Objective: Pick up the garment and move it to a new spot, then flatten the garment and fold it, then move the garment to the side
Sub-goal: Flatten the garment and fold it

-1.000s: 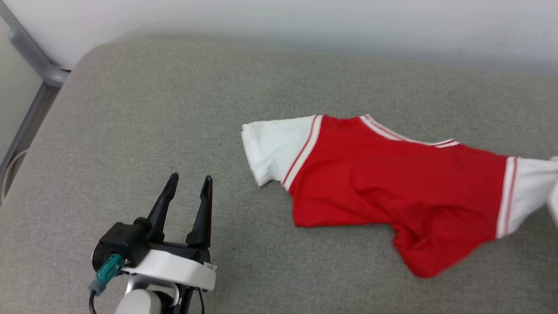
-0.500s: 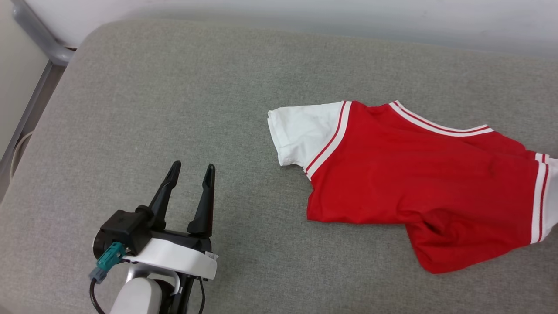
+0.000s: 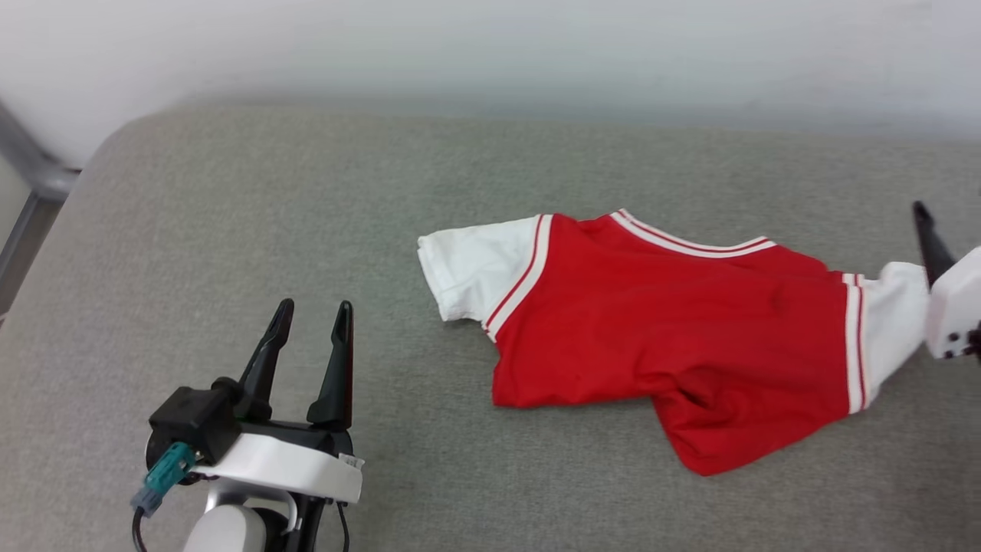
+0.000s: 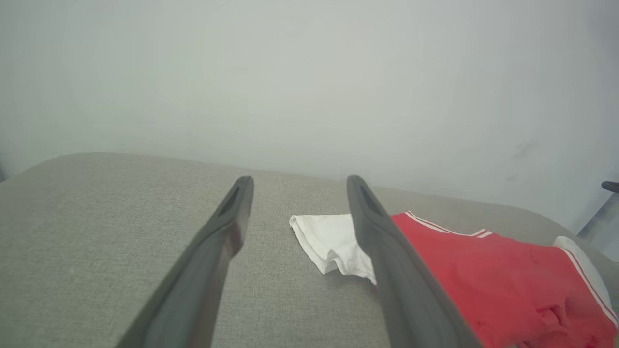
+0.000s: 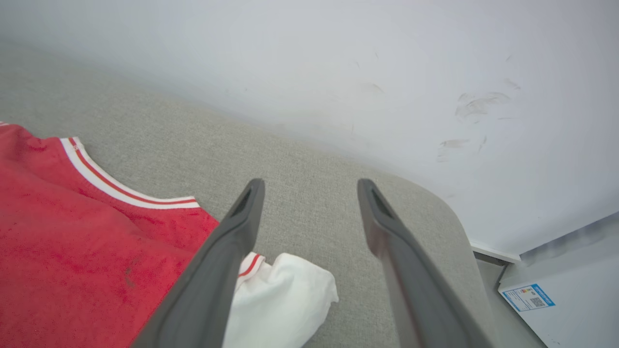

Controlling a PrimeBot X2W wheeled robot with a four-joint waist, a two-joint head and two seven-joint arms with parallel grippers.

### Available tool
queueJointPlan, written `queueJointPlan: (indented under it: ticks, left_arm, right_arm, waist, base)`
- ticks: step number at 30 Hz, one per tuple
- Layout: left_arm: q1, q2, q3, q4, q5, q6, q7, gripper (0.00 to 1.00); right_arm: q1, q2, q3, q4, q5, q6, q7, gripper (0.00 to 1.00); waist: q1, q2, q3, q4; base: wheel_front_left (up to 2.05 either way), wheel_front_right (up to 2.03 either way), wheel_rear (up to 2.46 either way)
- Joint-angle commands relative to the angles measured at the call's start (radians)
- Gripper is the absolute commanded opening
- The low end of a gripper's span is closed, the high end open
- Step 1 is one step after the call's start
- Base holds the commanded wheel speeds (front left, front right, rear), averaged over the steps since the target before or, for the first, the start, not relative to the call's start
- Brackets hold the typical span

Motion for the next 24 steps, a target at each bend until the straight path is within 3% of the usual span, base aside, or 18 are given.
queueJointPlan:
  ticks: [1, 15, 20, 24]
  left_arm:
    - [0.015, -0.003, 0.001, -0.005, -0.005, -0.002, -0.003, 1.00]
    - [0.062, 0.005, -0.030, -0.005, -0.058, -0.002, -0.003, 1.00]
    - [0.024, 0.038, -0.053, 0.017, -0.085, -0.002, -0.001, 1.00]
    - [-0.070, 0.120, -0.096, 0.058, -0.129, -0.002, 0.093, 1.00]
  right_arm:
    - [0.026, 0.017, -0.010, -0.018, 0.013, -0.001, -0.020, 1.00]
    - [0.350, 0.323, -0.181, -0.379, 0.079, -0.001, -0.267, 1.00]
    - [0.377, 0.362, -0.176, -0.442, 0.078, -0.001, -0.268, 1.00]
    - [0.372, 0.372, -0.186, -0.485, 0.075, -0.001, -0.256, 1.00]
  waist:
    - [0.0000, 0.0000, -0.023, -0.024]
    - [0.0000, 0.0000, -0.033, -0.105]
    - [0.0000, 0.0000, -0.007, -0.144]
    - [0.0000, 0.0000, 0.035, -0.175]
  base:
    - [0.00, 0.00, 0.00]
    - [0.00, 0.00, 0.00]
    - [0.00, 0.00, 0.00]
    - [0.00, 0.00, 0.00]
